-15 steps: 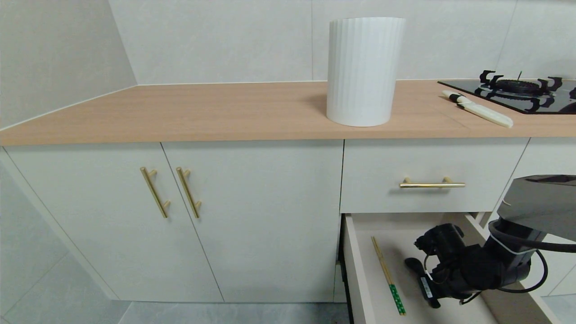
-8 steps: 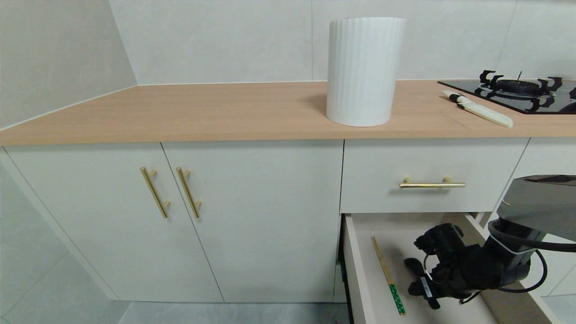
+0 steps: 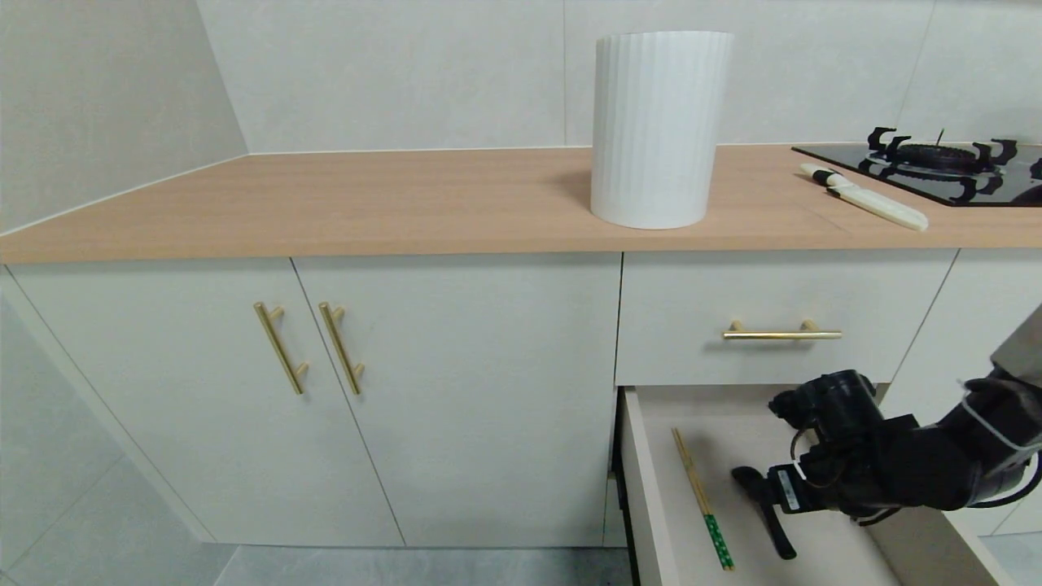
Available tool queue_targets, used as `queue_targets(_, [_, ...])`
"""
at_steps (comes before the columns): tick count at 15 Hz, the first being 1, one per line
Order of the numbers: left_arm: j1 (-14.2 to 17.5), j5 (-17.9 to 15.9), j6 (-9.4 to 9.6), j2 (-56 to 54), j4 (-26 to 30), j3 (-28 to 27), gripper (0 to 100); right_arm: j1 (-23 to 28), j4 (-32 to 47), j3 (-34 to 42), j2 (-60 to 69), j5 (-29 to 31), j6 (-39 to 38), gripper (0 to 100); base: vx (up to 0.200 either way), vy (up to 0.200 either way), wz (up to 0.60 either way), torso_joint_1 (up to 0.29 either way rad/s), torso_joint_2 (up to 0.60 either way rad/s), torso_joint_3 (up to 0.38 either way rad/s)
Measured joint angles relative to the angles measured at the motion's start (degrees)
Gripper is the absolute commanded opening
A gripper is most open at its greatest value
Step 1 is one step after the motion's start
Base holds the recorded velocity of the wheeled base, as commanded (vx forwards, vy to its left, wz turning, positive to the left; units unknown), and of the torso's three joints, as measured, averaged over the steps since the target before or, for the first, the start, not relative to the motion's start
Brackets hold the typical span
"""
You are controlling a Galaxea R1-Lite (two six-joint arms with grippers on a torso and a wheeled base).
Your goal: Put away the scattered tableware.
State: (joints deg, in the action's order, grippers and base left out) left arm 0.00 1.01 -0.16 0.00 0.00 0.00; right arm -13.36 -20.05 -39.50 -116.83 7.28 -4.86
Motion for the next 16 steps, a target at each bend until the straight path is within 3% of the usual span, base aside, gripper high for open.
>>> queue_targets(8, [0.0, 0.0, 0.0, 0.0, 0.0, 0.0, 100, -4.6, 25.4, -3.7, 25.4, -0.5, 0.1, 100, 0.0, 0.0, 0.0, 0.0, 0.0, 0.0])
queue_targets(14, [0.0, 0.0, -0.06, 0.0, 0.0, 0.0, 100, -6.4, 26.0, -4.2, 31.0, -0.4, 0.1, 100, 0.0, 0.0, 0.0, 0.0, 0.0, 0.0])
queue_targets(16, [0.0, 0.0, -0.06, 0.0, 0.0, 0.0, 100, -6.5, 26.0, -4.1, 31.5, -0.4, 0.2, 100, -0.2, 0.0, 0.0, 0.002, 0.0, 0.002])
